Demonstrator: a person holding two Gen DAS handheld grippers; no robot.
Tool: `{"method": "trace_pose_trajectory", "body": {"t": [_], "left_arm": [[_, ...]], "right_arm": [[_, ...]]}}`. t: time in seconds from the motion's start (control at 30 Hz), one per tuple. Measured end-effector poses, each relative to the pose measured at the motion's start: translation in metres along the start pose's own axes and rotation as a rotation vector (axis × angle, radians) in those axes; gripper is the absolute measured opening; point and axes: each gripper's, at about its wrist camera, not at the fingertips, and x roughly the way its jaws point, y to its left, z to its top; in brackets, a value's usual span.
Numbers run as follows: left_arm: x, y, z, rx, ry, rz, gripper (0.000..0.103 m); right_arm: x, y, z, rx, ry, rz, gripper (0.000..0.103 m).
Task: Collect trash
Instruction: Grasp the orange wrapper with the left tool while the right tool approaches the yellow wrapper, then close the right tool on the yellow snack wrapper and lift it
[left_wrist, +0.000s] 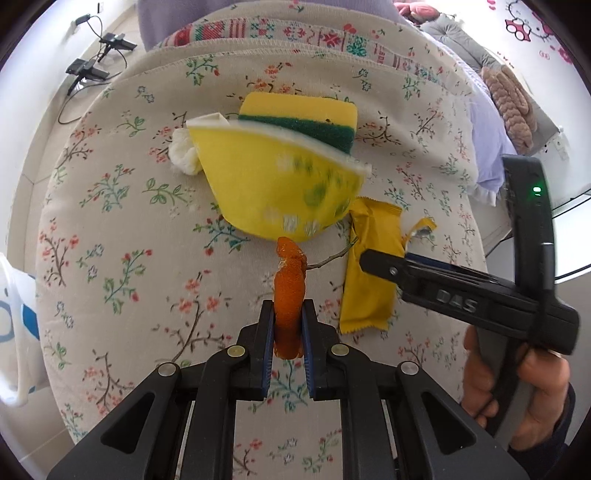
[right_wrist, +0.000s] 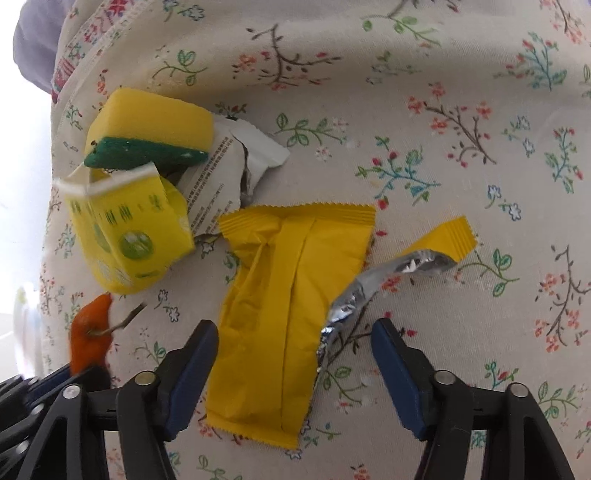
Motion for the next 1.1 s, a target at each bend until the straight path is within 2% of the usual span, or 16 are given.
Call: {"method": "trace_pose_trajectory", "body": {"t": [0.1,0.17,0.27,0.3,0.53,0.63,0.73,0.9,1.1], "left_arm": [[-0.008,0.007,-0.005,-0.010,-0.009,0.001,0.014],[-0.015,0.012,-0.007,-0.023,-0.014,-0.001,0.014],[-0.025,0.022,-0.010,-0.042,-0.029,-0.003,0.014],[-0.031,0.027,-0.011,-0.055,-0.036,-0.008,0.014],[-0.064,0.057,-0.015,-0.128,-0.100,-0.008,0.014],[-0.073,0.069,-0.017,-0.166,-0.117,-0.002,0.014],[-0.085,0.084,-0.022,-0.196,-0.133,0.009,0.014],[-0.103,0.109,-0.022,-0.271,-0.173,0.017,0.015],[-0.129,0.152,-0.032,-0.384,-0.219,0.074,0.015]], "right_arm": [[0.002,0.007,-0.001,-0.031,-0.018,-0.025,0.052],[0.004,0.016,-0.003,-0.084,-0.025,-0.040,0.027],[0.001,0.021,-0.003,-0.093,-0.024,-0.013,0.011],[-0.006,0.021,-0.002,-0.093,-0.044,-0.008,0.009],[-0.077,0.022,0.007,-0.137,-0.304,-0.037,0.007],[-0.092,0.024,0.007,-0.158,-0.361,-0.020,0.007],[-0.096,0.031,0.005,-0.192,-0.386,0.004,0.007],[-0.089,0.057,-0.004,-0.265,-0.377,0.046,0.007],[-0.092,0.079,-0.014,-0.336,-0.401,0.092,0.007]]}}
